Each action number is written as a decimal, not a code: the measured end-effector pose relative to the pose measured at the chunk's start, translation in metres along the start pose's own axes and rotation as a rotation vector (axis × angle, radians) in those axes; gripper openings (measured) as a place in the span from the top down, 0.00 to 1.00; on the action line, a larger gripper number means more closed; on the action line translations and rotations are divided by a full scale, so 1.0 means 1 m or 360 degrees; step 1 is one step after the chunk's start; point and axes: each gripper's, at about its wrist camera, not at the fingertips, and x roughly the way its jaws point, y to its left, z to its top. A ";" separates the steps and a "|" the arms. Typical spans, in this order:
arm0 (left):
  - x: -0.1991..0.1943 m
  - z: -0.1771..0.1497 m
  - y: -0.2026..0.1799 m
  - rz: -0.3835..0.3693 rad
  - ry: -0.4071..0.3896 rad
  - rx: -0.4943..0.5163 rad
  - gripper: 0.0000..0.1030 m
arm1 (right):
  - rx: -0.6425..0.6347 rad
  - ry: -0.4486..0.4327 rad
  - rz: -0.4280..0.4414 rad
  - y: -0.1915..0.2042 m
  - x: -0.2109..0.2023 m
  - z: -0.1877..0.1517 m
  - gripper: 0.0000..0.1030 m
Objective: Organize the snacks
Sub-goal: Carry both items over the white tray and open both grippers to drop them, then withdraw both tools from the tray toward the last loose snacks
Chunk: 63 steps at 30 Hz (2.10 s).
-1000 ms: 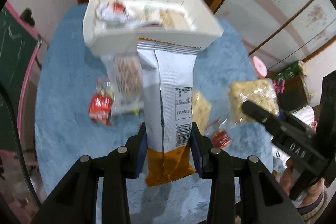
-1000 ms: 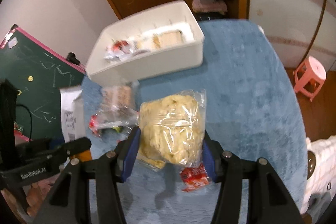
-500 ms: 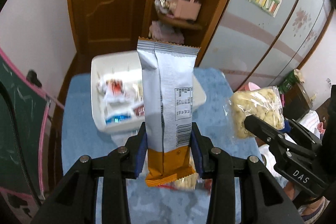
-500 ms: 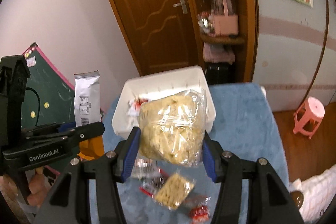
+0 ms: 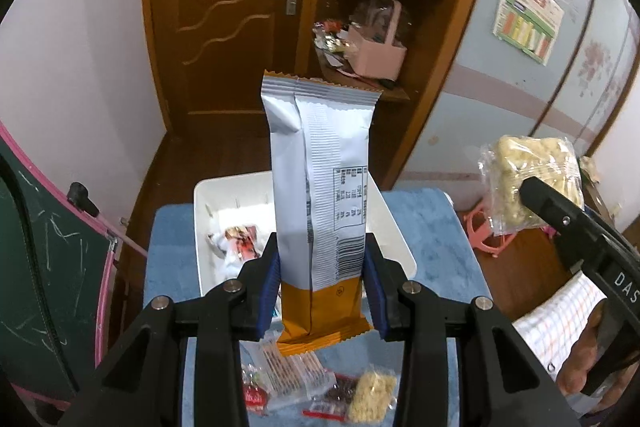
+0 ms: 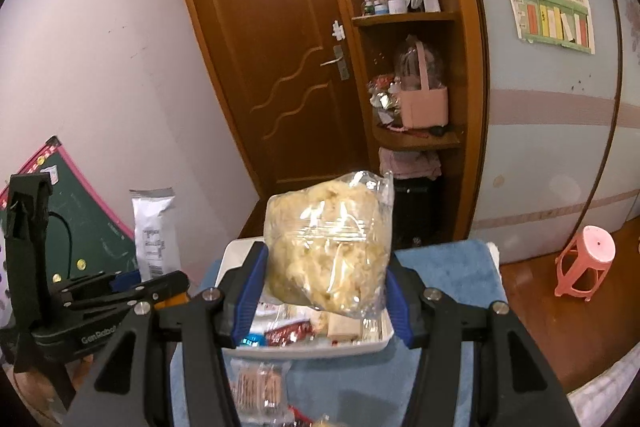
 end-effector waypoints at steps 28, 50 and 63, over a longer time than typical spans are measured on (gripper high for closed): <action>0.055 -0.005 0.006 0.0236 0.0059 0.0146 0.17 | -0.0365 0.0289 -0.0198 0.035 0.096 -0.049 0.26; -0.040 -0.071 -0.034 0.0018 -0.0058 0.0195 0.16 | -0.0162 0.0198 -0.0306 0.025 -0.026 -0.098 0.26; -0.046 -0.114 -0.064 -0.0090 -0.0007 0.0247 0.16 | -0.0069 0.0195 -0.0375 0.007 -0.080 -0.146 0.26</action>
